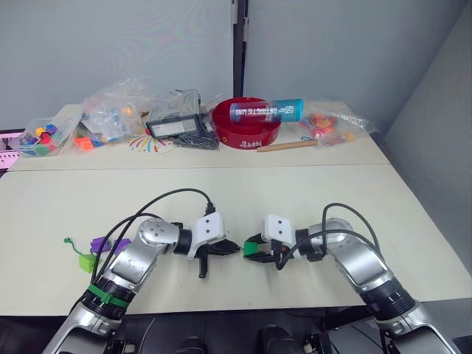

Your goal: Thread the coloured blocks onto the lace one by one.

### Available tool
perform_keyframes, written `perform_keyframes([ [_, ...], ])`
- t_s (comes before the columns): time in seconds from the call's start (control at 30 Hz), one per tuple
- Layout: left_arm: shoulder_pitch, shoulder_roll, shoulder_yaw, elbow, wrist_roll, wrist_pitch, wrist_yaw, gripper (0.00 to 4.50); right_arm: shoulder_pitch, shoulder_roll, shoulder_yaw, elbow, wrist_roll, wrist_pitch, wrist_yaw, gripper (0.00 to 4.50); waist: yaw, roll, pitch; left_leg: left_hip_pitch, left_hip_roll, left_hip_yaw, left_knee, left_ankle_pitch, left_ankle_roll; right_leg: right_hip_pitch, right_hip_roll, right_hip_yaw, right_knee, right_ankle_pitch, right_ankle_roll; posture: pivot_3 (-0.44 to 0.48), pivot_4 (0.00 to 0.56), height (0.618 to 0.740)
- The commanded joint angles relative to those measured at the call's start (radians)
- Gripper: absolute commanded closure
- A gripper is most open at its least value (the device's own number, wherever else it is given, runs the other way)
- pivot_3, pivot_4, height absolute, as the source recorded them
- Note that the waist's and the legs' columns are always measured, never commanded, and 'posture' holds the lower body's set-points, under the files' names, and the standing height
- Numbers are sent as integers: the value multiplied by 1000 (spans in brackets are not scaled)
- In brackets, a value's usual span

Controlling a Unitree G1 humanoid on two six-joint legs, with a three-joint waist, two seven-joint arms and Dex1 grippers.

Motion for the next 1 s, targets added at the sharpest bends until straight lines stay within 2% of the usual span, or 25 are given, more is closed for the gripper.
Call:
perform_keyframes([
  [0.03,-30,-22,-38,-15,30,-2,4,4473,5,3,25,2,1,19,0,3303,0,0,0,0,0,0,0,0,0,0,0,0,0,0,0,0,150,740],
  [0.23,-51,-35,-53,35,85,-1,32,4473,6,7,29,-1,-1,21,-3,3303,3,0,0,0,0,0,0,0,0,0,0,0,0,0,0,0,150,740],
  [0.4,-53,-29,-19,18,62,22,34,4473,8,5,27,1,1,19,-3,3303,1,0,0,1,0,0,0,0,0,1,0,0,0,0,0,0,150,740],
  [0.5,-49,-17,2,-8,32,32,15,3670,6,6,26,2,2,21,-4,3303,-1,0,0,1,0,0,0,0,0,0,0,0,0,0,0,0,150,740],
  [0.7,-29,39,30,-68,9,34,-13,1721,6,6,22,-3,5,26,-4,3303,-3,0,0,0,0,0,0,0,0,0,0,0,0,0,0,0,150,740],
  [0.83,-34,45,28,-71,7,19,-15,420,8,5,15,-15,13,33,-4,3303,-2,0,0,0,0,0,0,0,0,0,0,0,0,0,0,0,150,740],
  [0.9,-37,37,20,-70,9,19,-13,420,10,7,7,-24,24,37,-3,3303,-2,0,0,0,0,0,0,0,0,0,0,0,0,0,0,0,150,740],
  [0.97,-41,22,11,-63,13,14,-9,379,11,12,-8,-38,44,39,-7,2228,-1,0,0,0,0,0,0,0,0,0,0,0,0,0,0,0,150,740],
  [1.0,-42,17,9,-61,15,13,-10,379,11,13,-14,-46,53,43,-7,1898,0,0,0,0,0,0,0,0,0,-1,0,0,0,0,0,0,150,740],
])
